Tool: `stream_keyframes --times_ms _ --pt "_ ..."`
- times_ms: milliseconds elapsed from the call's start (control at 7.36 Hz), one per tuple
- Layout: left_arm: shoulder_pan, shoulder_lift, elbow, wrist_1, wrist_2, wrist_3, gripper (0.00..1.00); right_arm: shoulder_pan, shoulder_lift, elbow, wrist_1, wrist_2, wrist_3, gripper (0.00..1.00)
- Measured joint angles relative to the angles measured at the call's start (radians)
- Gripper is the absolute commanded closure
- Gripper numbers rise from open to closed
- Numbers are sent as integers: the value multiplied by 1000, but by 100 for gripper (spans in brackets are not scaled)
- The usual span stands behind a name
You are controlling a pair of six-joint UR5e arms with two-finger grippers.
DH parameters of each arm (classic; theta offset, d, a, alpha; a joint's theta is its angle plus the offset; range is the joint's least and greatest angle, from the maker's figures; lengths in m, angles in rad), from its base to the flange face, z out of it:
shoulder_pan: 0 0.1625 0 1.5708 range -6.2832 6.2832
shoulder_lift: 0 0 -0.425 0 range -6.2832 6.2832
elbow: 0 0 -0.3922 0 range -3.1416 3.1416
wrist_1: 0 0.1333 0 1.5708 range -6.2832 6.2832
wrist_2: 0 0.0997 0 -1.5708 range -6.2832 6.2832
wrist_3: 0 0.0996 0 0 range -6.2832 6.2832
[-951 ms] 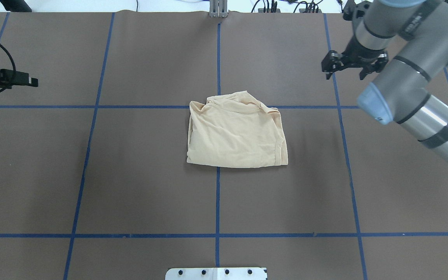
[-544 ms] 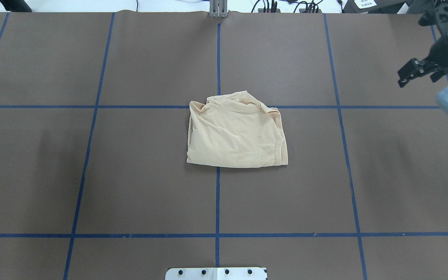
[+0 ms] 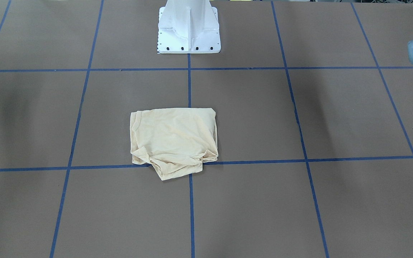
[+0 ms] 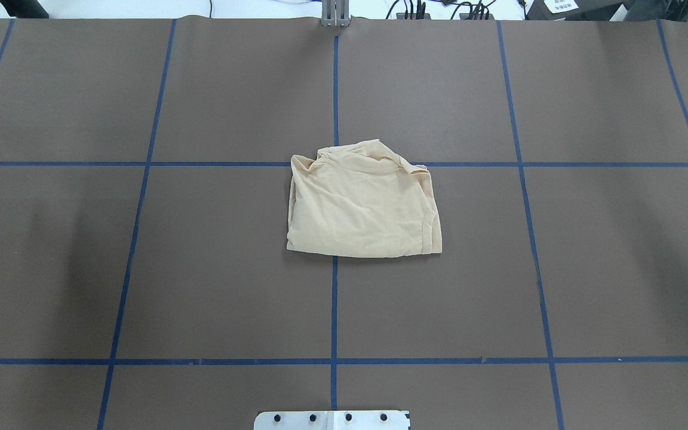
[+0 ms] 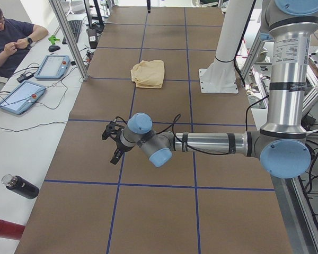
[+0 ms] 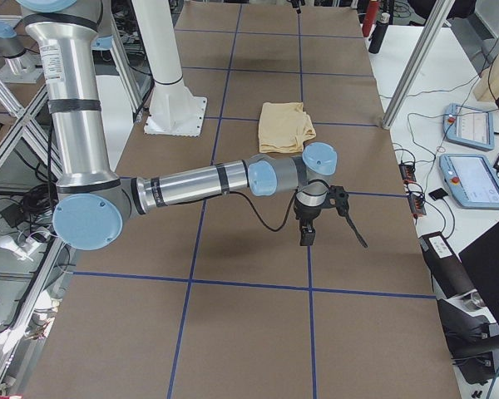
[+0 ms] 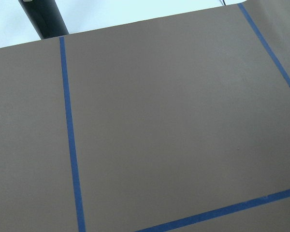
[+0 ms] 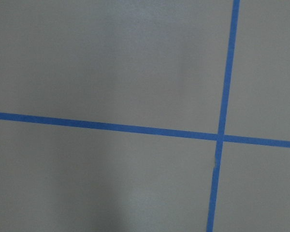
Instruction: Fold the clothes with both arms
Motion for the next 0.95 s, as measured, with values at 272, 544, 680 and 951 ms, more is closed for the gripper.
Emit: stream_keyframes --times_ms 272,544,680,951 --pt "-10 39 2 -6 3 49 0 20 -14 2 5 -5 -1 0" --pt "-12 62 7 -7 7 61 0 25 -15 4 6 -3 -2 0" --pt "-13 78 9 -4 5 63 0 26 -19 11 7 -3 -5 0" --pt "-17 111 5 15 1 64 0 39 -32 13 6 -1 -9 0"
